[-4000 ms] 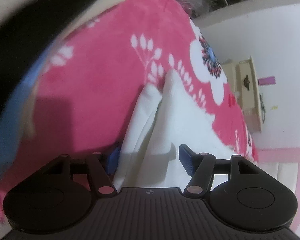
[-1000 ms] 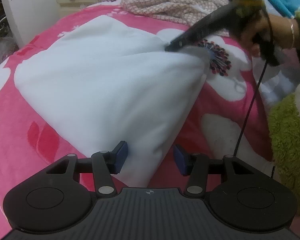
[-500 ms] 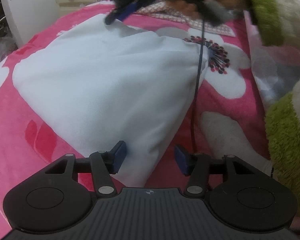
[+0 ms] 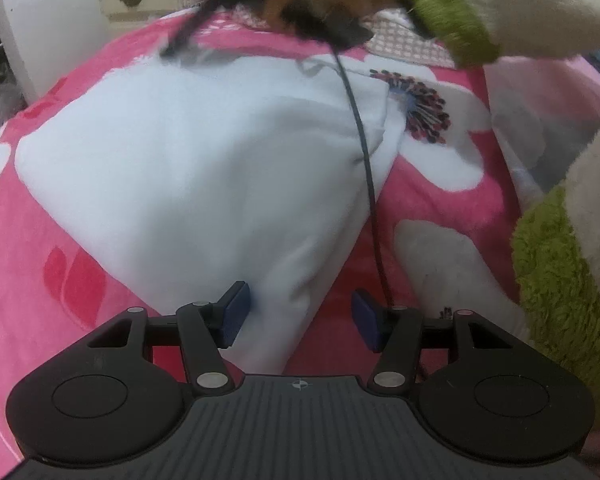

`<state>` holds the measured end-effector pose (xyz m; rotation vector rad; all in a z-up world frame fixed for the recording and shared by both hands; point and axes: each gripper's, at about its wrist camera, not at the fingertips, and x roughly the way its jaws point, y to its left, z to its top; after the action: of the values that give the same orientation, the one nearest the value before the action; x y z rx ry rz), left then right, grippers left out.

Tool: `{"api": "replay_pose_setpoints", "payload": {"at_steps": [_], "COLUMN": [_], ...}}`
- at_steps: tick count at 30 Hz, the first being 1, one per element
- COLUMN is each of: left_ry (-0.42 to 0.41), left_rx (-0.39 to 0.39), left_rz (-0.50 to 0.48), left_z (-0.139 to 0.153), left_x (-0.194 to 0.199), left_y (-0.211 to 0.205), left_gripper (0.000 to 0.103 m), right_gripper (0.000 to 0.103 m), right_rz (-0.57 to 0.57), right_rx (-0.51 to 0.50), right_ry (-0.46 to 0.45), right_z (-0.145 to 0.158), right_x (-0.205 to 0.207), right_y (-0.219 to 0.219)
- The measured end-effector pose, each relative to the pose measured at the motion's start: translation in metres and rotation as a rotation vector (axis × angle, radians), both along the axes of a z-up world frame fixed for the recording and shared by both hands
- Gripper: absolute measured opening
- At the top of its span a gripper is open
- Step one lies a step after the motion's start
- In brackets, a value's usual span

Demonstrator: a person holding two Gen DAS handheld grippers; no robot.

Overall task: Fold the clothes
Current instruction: 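Release the folded sweatshirt with both tools and pull them back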

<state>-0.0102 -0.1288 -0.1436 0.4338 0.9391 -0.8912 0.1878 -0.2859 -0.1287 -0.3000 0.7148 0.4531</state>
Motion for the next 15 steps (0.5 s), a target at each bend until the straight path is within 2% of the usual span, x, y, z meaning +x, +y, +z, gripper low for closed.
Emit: {"api": "replay_pose_setpoints", "payload": {"at_steps": [2,4,6,7,9,12,14,15], "left_ry": [0.001,0.000,-0.005,-0.008,-0.007,-0.004,-0.011,-0.014], "left_rx": [0.000,-0.001,0.000,0.001,-0.002,-0.005,0.001,0.003], "left_rz": [0.003,0.004,0.001,-0.001,0.000,0.001,-0.005,-0.007], "left_z": [0.000,0.000,0.000,0.000,0.001,0.001,0.001,0.001], "left_x": [0.000,0.000,-0.001,-0.001,-0.001,-0.001,-0.001,-0.002], "left_y": [0.000,0.000,-0.001,-0.001,-0.001,0.001,0.000,0.000], "left_gripper": [0.056,0.056,0.056,0.057,0.057,0.057,0.057,0.057], "right_gripper": [0.037,0.037,0.037,0.036,0.025,0.022,0.016,0.015], "right_rz": [-0.039,-0.090,-0.135,-0.121,-0.002,0.244,0.345,0.322], "right_rx": [0.052,0.114,0.129,0.147,0.184,0.150,0.075,-0.004], "right_ry": [0.001,-0.018,-0.073,-0.081,-0.049,0.062,0.151,0.163], "right_z": [0.002,0.016,0.042,0.056,0.075,0.082,0.068,0.059], "right_x": [0.001,-0.002,-0.017,-0.027,-0.050,-0.091,-0.109,-0.110], "right_y": [-0.012,-0.025,-0.042,-0.050,-0.056,-0.047,-0.042,-0.049]}}
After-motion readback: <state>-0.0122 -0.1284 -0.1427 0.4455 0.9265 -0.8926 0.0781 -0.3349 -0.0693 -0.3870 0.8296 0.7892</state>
